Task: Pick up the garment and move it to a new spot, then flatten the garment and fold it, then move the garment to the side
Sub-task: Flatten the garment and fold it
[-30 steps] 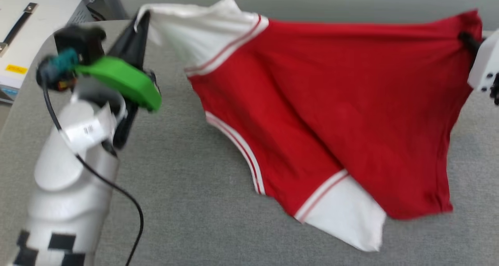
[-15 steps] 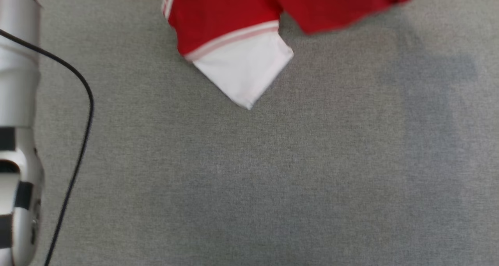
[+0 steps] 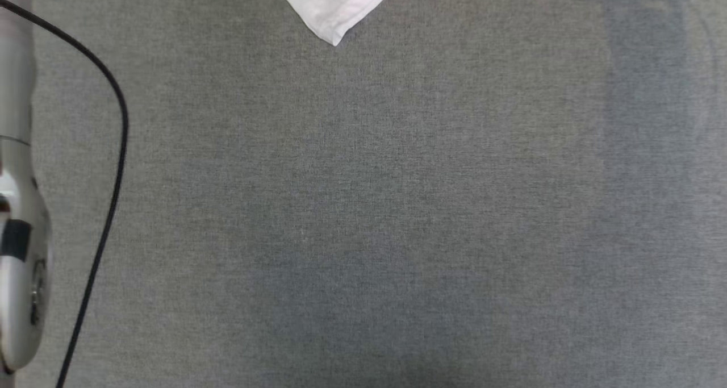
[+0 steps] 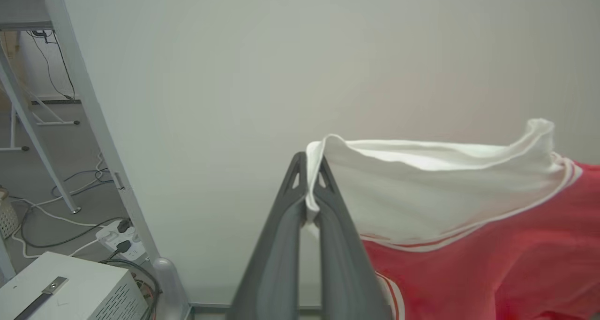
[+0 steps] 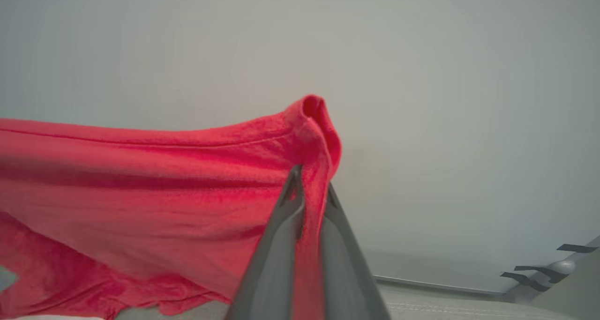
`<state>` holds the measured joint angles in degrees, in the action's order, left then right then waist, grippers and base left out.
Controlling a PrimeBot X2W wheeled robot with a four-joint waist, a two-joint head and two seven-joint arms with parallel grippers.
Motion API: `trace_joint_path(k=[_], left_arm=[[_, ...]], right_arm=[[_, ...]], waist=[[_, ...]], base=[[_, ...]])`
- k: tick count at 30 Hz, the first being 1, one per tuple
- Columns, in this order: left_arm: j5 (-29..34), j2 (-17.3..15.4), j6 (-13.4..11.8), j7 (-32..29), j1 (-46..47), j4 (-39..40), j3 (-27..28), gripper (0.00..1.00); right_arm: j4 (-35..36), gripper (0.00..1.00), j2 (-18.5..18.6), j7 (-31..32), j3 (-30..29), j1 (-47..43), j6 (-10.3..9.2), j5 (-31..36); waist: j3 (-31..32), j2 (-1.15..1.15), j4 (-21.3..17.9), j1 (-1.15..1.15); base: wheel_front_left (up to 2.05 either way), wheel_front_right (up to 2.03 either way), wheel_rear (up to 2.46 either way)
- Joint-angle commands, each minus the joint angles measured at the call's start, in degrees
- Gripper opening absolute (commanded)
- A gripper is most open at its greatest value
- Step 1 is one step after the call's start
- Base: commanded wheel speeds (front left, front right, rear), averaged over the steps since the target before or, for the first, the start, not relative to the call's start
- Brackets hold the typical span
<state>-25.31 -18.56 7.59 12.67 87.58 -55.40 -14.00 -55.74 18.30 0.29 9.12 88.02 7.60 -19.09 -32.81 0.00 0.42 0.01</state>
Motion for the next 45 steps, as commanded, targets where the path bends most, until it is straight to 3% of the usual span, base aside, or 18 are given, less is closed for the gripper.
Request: trace_joint_path(k=[1,7,12,19,25,35,45], left_arm=[[-1.3,0.4,-0.1,0.6,-1.1,-0.9,-0.2,0.0],[-6.5,2.4,-0.1,1.3,-7.9,-3.9,-2.4,0.0],[-11.3,2.4,-0.1,1.7,-17.6,-3.5,-5.4,0.0],[-15.5,-1.2,-0.1,2.3,-34.4,1.1,-7.8,0.0],[-14.1,-3.0,-0.5,2.3,-49.5,10.1,-5.0,0.0],[-14.3,-4.4,-6.6,2.0,-76.4,25.7,-2.2,0.0],[-18.8,-5.6,-15.7,-4.4,-98.5,42.5,0.1,0.0]], right_arm=[[-1.2,0.0,-0.1,-0.8,0.2,-0.2,-0.11,-0.4],[-5.1,0.0,-1.1,-2.5,2.9,-5.8,-0.11,-4.4],[-4.3,0.0,-0.7,-2.3,8.1,-15.8,-0.11,-9.3],[3.0,0.0,2.5,-2.1,15.1,-31.4,-0.11,-18.1],[11.3,0.0,8.1,-1.9,18.1,-44.5,-0.11,-24.1],[20.7,0.0,11.1,-0.7,17.7,-63.7,-0.11,-26.6],[31.1,0.0,9.1,3.4,9.7,-84.0,-0.11,-23.6]], waist=[[-2.3,0.0,0.8,-0.01],[-1.3,0.0,1.9,-0.01],[2.7,0.0,2.0,-0.01],[11.0,0.0,1.3,-0.01],[17.7,0.0,2.0,-0.01],[26.3,0.0,1.7,-0.01],[31.2,0.0,2.4,-0.01]], base=[[0.0,0.0,0.0],[0.0,0.0,0.0],[0.0,0.0,0.0],[0.0,0.0,0.0],[0.0,0.0,0.0],[0.0,0.0,0.0],[0.0,0.0,0.0]])
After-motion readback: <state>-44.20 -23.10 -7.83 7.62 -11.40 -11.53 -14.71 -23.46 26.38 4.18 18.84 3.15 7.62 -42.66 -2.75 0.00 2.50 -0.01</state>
